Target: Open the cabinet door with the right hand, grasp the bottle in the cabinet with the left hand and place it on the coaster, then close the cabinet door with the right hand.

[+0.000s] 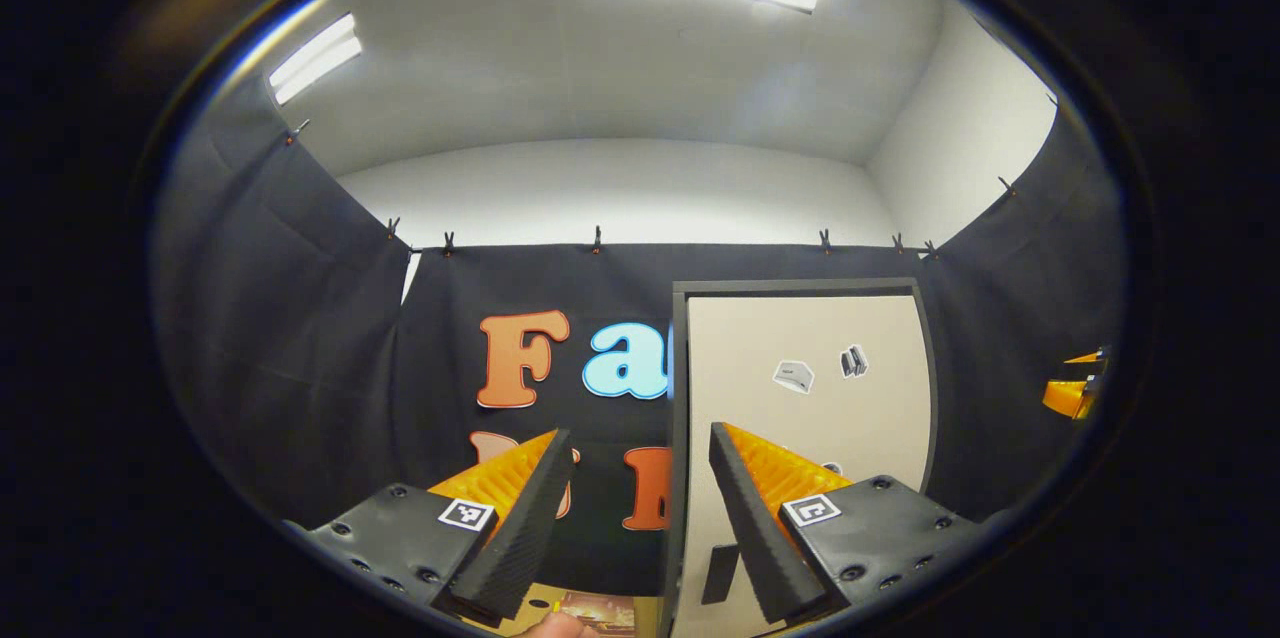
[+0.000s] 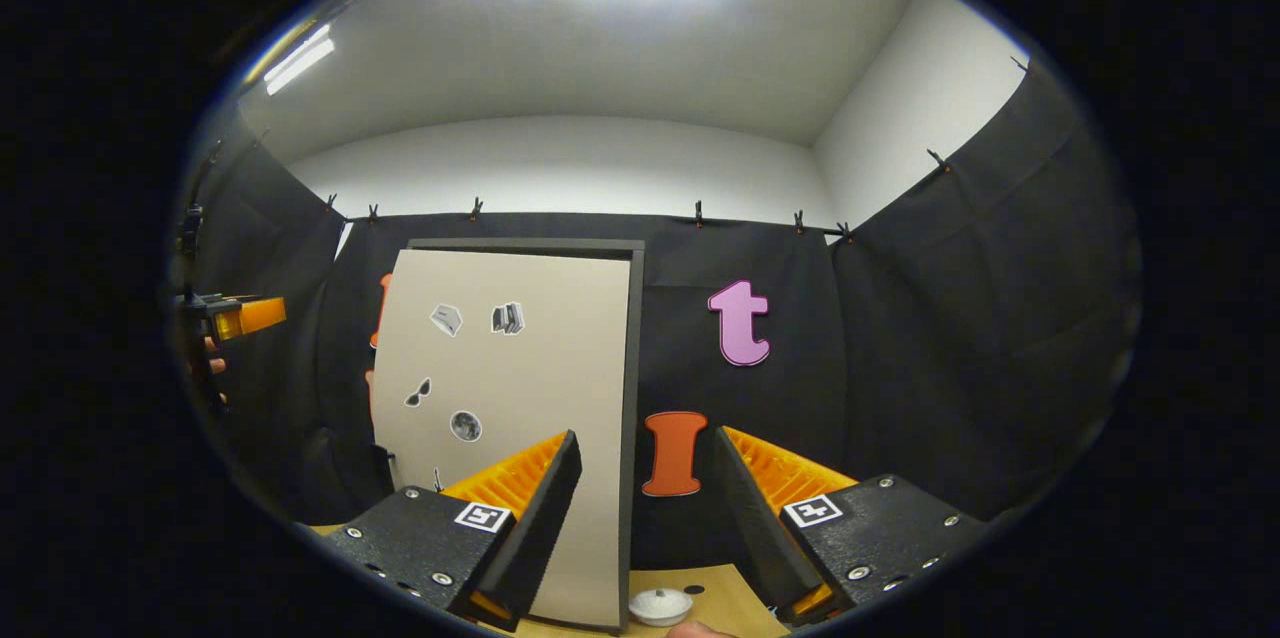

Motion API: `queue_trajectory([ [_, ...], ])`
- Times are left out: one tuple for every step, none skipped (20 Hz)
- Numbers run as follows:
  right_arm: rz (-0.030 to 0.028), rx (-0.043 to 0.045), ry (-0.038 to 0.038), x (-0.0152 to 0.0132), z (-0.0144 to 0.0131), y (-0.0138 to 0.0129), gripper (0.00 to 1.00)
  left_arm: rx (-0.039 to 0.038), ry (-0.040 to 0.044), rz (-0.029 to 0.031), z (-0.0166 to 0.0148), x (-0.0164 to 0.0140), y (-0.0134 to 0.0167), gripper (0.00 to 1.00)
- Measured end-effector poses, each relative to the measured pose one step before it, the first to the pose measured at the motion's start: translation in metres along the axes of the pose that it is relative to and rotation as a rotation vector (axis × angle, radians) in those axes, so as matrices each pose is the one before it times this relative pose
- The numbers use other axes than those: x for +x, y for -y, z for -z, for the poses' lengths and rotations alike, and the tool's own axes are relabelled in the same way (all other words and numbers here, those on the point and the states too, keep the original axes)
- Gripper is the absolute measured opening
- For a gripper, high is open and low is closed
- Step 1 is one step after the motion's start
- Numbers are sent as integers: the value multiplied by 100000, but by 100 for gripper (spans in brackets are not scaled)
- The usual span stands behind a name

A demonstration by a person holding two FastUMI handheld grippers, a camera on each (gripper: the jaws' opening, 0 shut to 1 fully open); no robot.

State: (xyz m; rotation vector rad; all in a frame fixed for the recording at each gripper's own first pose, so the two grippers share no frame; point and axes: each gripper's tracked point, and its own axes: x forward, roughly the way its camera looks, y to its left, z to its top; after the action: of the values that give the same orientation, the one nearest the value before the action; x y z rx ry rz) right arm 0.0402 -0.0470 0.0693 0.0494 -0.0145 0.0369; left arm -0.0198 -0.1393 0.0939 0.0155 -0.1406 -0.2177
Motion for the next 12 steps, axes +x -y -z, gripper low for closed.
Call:
queue_trajectory([
  [528,-554,114,-24,-214,158,84,55,-224,-483,-79,-22,-39,89],
  [498,-422,39,-141,-226,234,84,343,-140,-486,-67,-8,-151,90],
  [55,-426,-17,-89,-143,-46,84,219,-289,-793,25,-40,-259,91],
  [379,-353,-50,-166,-156,105,84,-10,-393,-205,13,-140,-185,91],
  [146,-58,173,78,-76,-21,84,-1507,-585,792,246,-175,99,91],
  [58,193,-84,-4,17,-183,84,-1938,-846,1029,200,-126,361,91],
  [-164,93,-562,-93,149,-127,84,64,-1055,-579,381,61,-90,89],
  [-410,-211,-657,45,199,-364,84,1028,-479,-1398,-141,-333,-783,90],
  [-457,-253,-390,106,88,-319,84,331,184,-875,-192,-54,-455,90],
  [-448,-306,-149,75,7,-359,84,107,271,-304,-231,22,-91,89],
  [-151,16,-119,29,23,-225,84,760,229,-919,-72,-14,-356,90],
  [-9,297,113,-57,3,-240,84,621,-21,-745,33,4,-359,90],
])
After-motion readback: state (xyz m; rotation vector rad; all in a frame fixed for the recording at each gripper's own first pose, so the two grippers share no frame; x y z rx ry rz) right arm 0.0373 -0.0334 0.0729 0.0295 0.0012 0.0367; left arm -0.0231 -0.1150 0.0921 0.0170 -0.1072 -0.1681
